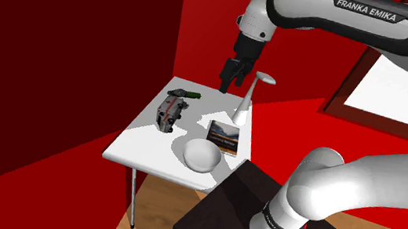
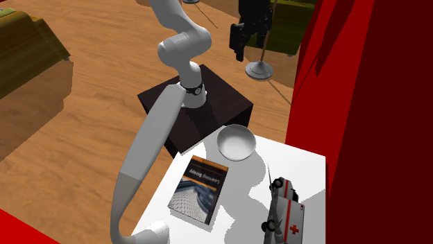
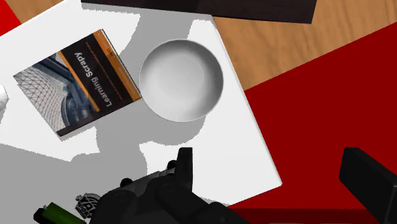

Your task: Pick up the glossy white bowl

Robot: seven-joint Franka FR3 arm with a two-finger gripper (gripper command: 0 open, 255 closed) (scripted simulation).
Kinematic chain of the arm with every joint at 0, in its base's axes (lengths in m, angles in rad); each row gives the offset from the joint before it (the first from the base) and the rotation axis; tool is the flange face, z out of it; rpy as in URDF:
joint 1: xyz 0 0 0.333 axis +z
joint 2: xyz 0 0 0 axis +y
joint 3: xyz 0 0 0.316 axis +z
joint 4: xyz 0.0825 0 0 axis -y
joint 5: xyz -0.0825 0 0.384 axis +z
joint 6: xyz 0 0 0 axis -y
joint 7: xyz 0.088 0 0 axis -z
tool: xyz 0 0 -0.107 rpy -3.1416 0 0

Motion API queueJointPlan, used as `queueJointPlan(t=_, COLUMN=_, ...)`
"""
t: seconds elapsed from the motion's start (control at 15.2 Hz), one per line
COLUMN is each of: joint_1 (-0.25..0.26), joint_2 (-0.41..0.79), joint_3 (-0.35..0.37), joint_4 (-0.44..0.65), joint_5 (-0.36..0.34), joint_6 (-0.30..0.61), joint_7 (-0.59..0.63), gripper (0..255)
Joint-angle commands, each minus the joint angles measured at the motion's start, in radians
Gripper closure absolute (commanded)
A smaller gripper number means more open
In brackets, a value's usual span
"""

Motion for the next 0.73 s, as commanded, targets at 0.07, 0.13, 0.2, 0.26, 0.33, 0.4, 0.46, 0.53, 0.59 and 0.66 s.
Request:
queueJointPlan(t=0.07, joint_1=0.002, joint_2=-0.003, joint_3=0.004, joint_4=-0.035, joint_5=0.0, joint_6=0.032, joint_7=-0.002, gripper=0)
queueJointPlan(t=0.13, joint_1=0.004, joint_2=-0.005, joint_3=0.009, joint_4=-0.07, joint_5=-0.001, joint_6=0.065, joint_7=-0.004, gripper=0)
queueJointPlan(t=0.2, joint_1=0.006, joint_2=-0.005, joint_3=0.013, joint_4=-0.103, joint_5=-0.001, joint_6=0.098, joint_7=-0.005, gripper=0)
queueJointPlan(t=0.26, joint_1=0.008, joint_2=-0.004, joint_3=0.018, joint_4=-0.136, joint_5=-0.001, joint_6=0.131, joint_7=-0.007, gripper=0)
queueJointPlan(t=0.33, joint_1=0.01, joint_2=-0.002, joint_3=0.023, joint_4=-0.167, joint_5=-0.001, joint_6=0.165, joint_7=-0.008, gripper=0)
queueJointPlan(t=0.4, joint_1=0.012, joint_2=0.002, joint_3=0.027, joint_4=-0.198, joint_5=-0.001, joint_6=0.2, joint_7=-0.009, gripper=0)
queueJointPlan(t=0.46, joint_1=0.014, joint_2=0.008, joint_3=0.032, joint_4=-0.227, joint_5=-0.002, joint_6=0.235, joint_7=-0.011, gripper=0)
queueJointPlan(t=0.53, joint_1=0.016, joint_2=0.016, joint_3=0.037, joint_4=-0.256, joint_5=-0.002, joint_6=0.27, joint_7=-0.012, gripper=0)
queueJointPlan(t=0.59, joint_1=0.018, joint_2=0.025, joint_3=0.041, joint_4=-0.283, joint_5=-0.002, joint_6=0.307, joint_7=-0.013, gripper=0)
queueJointPlan(t=0.66, joint_1=0.02, joint_2=0.036, joint_3=0.046, joint_4=-0.309, joint_5=-0.002, joint_6=0.344, joint_7=-0.013, gripper=0)
